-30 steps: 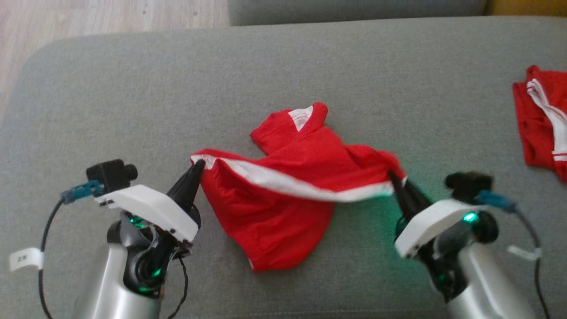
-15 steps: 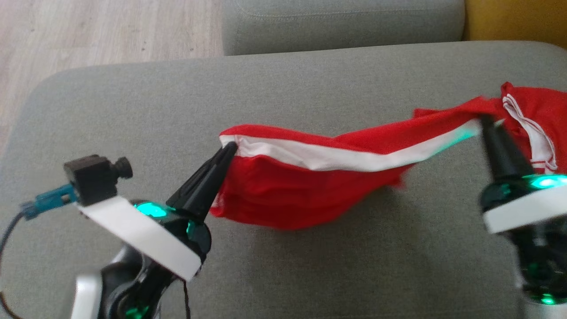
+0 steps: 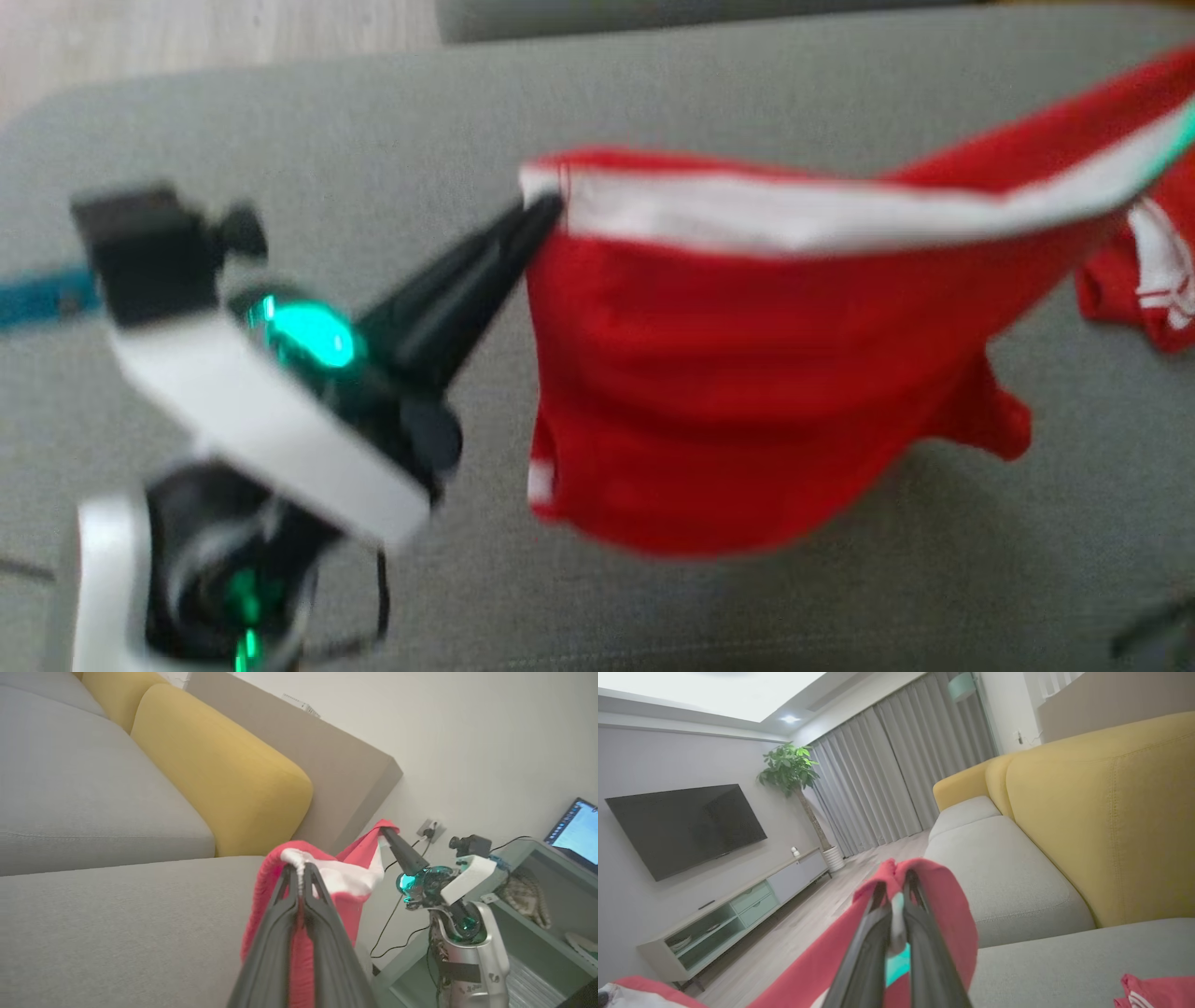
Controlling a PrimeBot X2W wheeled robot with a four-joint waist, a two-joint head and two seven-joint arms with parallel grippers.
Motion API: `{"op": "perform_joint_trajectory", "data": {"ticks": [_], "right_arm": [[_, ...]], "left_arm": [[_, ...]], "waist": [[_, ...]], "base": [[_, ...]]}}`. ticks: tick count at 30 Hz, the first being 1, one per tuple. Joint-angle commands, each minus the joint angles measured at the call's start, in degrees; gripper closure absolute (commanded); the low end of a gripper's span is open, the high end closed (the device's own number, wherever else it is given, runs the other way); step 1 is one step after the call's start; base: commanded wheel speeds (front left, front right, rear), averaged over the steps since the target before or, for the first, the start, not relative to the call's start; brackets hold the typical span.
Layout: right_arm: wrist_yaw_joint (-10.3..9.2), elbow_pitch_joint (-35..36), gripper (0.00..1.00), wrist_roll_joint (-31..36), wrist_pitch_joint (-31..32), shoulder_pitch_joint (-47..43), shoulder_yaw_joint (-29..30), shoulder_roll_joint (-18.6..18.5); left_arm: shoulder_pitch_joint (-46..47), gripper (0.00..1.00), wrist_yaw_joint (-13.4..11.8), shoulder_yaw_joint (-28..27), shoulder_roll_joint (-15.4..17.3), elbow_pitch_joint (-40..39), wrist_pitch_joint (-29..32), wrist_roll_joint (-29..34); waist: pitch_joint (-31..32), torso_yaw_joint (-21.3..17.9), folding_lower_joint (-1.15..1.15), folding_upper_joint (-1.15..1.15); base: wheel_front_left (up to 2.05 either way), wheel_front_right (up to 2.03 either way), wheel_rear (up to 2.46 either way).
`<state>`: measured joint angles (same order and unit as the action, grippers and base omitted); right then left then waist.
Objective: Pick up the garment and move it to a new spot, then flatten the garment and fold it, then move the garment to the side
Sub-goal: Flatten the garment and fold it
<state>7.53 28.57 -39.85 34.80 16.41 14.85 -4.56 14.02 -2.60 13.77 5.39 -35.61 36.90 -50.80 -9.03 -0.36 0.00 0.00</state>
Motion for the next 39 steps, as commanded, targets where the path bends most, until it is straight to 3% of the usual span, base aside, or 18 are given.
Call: {"op": "perform_joint_trajectory", "data": {"ticks": [1,6,10,15,20,24,29,36,39], "right_arm": [[-0.04,-0.2,1.0,0.7,1.1,5.9,-1.1,-0.6],[-0.04,-13.3,1.0,6.9,3.6,24.3,-1.8,0.4],[-0.04,-25.3,1.0,14.8,-0.3,39.3,-3.2,0.6],[-0.04,-40.3,1.0,19.8,-10.3,53.3,-1.7,1.5],[-0.04,-50.7,1.0,19.2,-16.5,57.8,-1.6,1.7],[-0.04,-56.7,1.0,17.5,-21.5,52.4,-6.1,1.7],[-0.04,-56.0,1.0,13.4,-25.2,38.3,-11.0,1.7],[-0.04,-43.7,1.0,11.5,-27.1,13.7,-12.9,-0.1],[-0.04,-37.9,1.0,12.8,-26.5,0.3,-11.3,-0.5]], "left_arm": [[5.5,1.0,-0.3,-2.9,1.0,0.2,0.6,0.8],[22.3,1.0,-0.3,-4.9,1.7,13.2,1.2,3.5],[36.5,1.0,1.1,-5.7,1.6,26.6,-1.8,6.4],[50.5,1.0,4.4,-6.7,0.3,44.3,-13.0,10.0],[56.0,1.0,6.8,-5.7,-0.7,56.0,-22.0,12.3],[53.4,1.0,8.9,-2.9,-1.2,64.4,-28.9,13.1],[42.8,1.0,9.9,4.4,0.6,66.0,-34.9,15.9],[23.5,1.0,10.1,9.7,4.5,55.5,-37.8,13.5],[11.3,1.0,8.3,10.7,6.0,48.5,-38.1,12.7]], "waist": [[-4.8,-0.4,0.0,0.0],[-12.8,-0.2,0.0,0.0],[-17.5,0.1,0.0,0.0],[-20.0,0.6,0.0,0.0],[-21.6,0.3,0.0,0.0],[-20.7,-0.1,0.0,0.0],[-18.5,-1.0,0.0,0.0],[-14.7,-1.2,0.0,0.0],[-10.1,-0.8,0.0,0.0]], "base": [[0.0,0.0,0.0],[0.0,0.0,0.0],[0.0,0.0,0.0],[0.0,0.0,0.0],[0.0,0.0,0.0],[0.0,0.0,0.0],[0.0,0.0,0.0],[0.0,0.0,0.0],[0.0,0.0,0.0]]}}
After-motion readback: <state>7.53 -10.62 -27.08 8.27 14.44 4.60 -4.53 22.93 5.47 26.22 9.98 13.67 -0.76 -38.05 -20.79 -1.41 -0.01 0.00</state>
